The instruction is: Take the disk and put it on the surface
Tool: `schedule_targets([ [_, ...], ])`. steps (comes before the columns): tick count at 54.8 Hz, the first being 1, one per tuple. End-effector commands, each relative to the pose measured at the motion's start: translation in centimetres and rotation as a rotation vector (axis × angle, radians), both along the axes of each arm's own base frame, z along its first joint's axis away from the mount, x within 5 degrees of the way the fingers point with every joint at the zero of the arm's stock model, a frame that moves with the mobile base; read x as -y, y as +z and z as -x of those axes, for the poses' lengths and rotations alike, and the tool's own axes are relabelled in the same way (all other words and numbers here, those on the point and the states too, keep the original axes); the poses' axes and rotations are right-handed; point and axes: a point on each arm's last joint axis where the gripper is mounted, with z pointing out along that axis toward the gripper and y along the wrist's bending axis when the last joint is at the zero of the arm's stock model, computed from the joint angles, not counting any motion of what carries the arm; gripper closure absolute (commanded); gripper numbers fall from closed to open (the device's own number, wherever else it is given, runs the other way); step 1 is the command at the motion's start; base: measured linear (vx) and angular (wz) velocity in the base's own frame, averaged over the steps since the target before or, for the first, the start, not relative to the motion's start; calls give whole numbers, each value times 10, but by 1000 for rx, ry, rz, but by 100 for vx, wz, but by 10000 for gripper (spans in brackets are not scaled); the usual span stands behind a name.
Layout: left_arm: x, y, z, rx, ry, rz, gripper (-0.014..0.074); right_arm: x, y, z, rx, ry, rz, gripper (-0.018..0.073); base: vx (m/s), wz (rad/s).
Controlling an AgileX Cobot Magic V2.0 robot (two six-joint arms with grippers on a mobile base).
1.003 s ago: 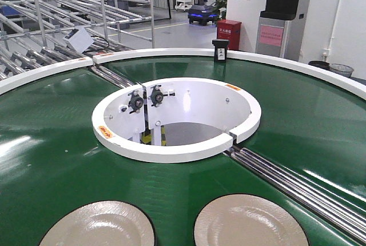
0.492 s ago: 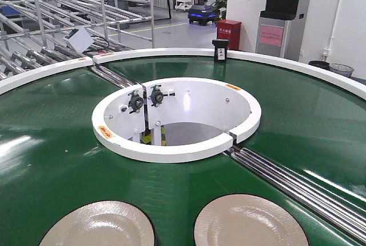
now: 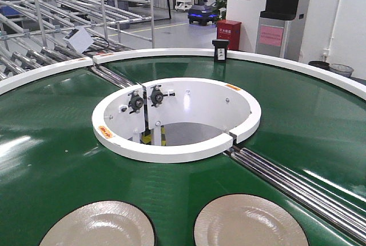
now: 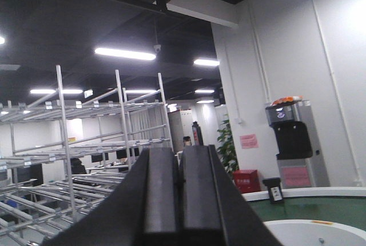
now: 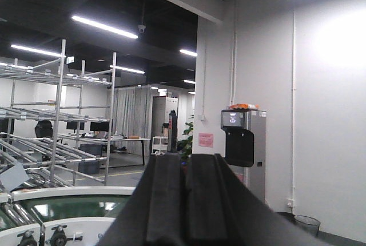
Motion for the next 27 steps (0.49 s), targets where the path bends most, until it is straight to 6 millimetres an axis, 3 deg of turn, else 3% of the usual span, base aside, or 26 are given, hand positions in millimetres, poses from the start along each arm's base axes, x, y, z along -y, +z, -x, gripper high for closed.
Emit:
schedule_targets([
  [1, 2, 34, -31, -11, 7, -19, 595, 0, 36, -27, 13, -6, 25, 568, 0, 0],
  [6, 5, 41, -66, -77, 6, -25, 595, 1, 49, -56, -17, -1, 20, 568, 0, 0],
  [11, 8, 32, -101, -169, 5, -31, 595, 2, 48, -83, -80, 3, 4, 568, 0, 0],
  [17, 9, 19, -125, -246, 4, -37, 591, 2, 42, -102, -106, 8, 5, 564, 0, 0],
  [27, 11, 9, -144, -301, 4, -41, 521, 3, 37, -110, -140, 6, 6, 479, 0, 0],
])
